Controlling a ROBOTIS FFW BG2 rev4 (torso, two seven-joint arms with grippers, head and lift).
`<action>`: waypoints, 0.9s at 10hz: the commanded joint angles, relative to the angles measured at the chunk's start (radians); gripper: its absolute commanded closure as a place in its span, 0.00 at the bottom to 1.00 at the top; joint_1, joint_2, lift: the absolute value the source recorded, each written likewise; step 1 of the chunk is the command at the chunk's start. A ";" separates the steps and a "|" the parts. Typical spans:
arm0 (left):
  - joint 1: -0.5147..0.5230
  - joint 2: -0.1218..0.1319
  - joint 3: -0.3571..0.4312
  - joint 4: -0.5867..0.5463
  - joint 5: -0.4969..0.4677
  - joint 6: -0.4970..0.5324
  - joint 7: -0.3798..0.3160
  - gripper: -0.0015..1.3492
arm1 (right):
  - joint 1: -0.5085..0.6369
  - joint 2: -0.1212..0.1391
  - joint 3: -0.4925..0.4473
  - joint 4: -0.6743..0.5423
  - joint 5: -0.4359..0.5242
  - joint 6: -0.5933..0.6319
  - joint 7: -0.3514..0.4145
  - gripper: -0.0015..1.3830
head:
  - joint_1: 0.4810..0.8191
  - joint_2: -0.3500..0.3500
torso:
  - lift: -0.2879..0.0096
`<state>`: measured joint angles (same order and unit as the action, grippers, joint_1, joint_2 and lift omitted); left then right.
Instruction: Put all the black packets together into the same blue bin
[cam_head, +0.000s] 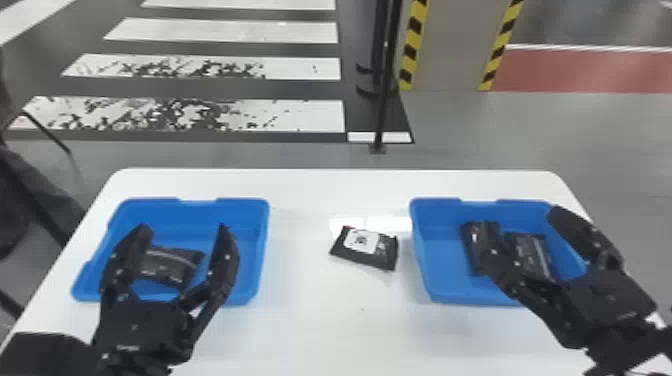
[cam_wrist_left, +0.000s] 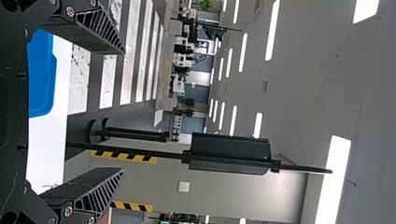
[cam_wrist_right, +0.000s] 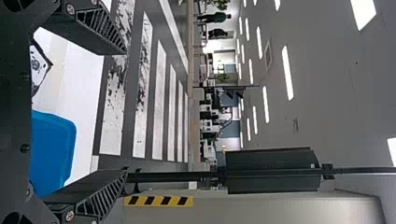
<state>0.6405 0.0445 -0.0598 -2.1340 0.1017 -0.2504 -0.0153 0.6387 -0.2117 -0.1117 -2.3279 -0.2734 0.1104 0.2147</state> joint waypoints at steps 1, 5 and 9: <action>0.000 0.000 0.000 0.000 0.000 -0.002 0.000 0.11 | -0.001 0.000 0.000 0.000 0.004 0.000 0.000 0.08 | 0.63 0.46 | 0.60; -0.002 0.000 0.000 0.000 0.000 -0.002 0.000 0.11 | -0.006 0.000 0.000 -0.002 0.006 0.002 0.000 0.08 | 0.63 0.46 | 0.60; -0.002 0.000 0.000 0.000 0.000 0.002 0.000 0.11 | -0.072 -0.006 0.002 0.012 0.010 0.081 0.006 0.08 | 0.63 0.46 | 0.60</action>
<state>0.6380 0.0445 -0.0593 -2.1340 0.1015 -0.2500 -0.0153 0.5848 -0.2162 -0.1107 -2.3205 -0.2627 0.1732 0.2230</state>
